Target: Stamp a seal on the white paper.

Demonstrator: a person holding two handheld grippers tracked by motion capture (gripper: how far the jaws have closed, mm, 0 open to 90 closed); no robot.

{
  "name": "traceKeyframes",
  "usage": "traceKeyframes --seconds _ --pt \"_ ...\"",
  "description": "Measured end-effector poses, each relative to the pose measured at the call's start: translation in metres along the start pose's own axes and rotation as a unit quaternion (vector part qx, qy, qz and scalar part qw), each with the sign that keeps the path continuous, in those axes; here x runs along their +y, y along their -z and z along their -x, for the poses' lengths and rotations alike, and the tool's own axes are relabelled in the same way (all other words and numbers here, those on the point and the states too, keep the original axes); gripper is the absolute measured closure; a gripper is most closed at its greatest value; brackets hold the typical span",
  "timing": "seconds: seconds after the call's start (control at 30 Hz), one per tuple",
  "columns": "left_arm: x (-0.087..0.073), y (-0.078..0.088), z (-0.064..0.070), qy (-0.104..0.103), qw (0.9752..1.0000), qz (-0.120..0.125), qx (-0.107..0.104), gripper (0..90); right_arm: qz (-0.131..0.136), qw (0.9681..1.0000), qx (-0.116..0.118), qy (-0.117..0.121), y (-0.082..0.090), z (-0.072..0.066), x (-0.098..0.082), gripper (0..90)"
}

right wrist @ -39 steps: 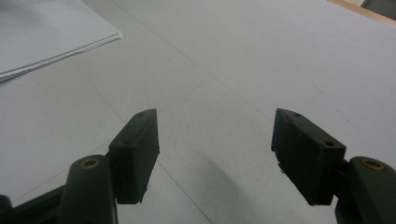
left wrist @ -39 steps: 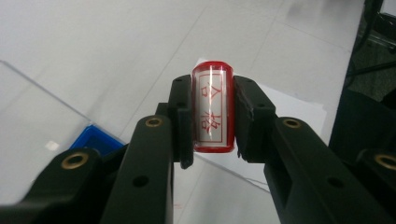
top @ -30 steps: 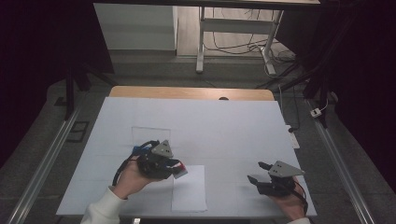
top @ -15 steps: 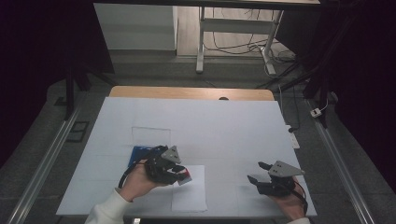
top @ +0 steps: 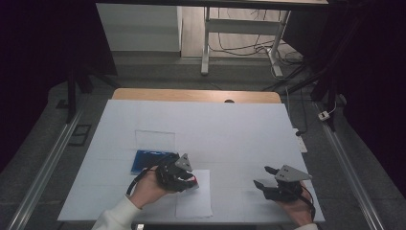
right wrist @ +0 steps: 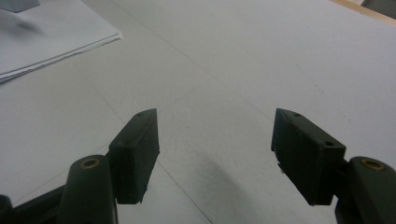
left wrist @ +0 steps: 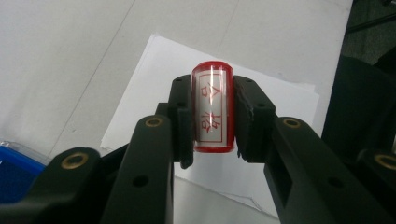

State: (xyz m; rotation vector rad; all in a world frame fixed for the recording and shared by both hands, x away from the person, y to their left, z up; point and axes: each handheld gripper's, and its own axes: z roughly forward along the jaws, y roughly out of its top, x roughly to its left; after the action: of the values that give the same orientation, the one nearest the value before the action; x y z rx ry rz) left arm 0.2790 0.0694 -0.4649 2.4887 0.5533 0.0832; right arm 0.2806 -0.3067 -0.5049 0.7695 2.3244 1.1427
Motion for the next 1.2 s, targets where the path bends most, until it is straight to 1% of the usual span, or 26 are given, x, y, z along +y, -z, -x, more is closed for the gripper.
traceKeyframes --seconds 0.27,0.5,1.0,1.2 --pt "0.001 -0.009 0.002 -0.008 0.9998 -0.014 0.008 70.2 -0.001 1.0 -0.001 0.001 0.0 0.0 0.0 31.7" --pt "0.002 -0.014 0.004 -0.013 0.9996 -0.021 0.012 70.2 -0.002 1.0 -0.001 0.002 0.0 0.0 0.0 31.7" --pt "0.004 -0.021 0.006 -0.023 0.9989 -0.038 0.018 70.2 -0.002 1.0 -0.002 0.002 0.0 0.0 0.0 31.7" --pt "0.004 -0.022 0.006 -0.021 0.9988 -0.039 0.017 70.2 -0.002 1.0 -0.002 0.002 0.0 0.001 0.0 31.7"
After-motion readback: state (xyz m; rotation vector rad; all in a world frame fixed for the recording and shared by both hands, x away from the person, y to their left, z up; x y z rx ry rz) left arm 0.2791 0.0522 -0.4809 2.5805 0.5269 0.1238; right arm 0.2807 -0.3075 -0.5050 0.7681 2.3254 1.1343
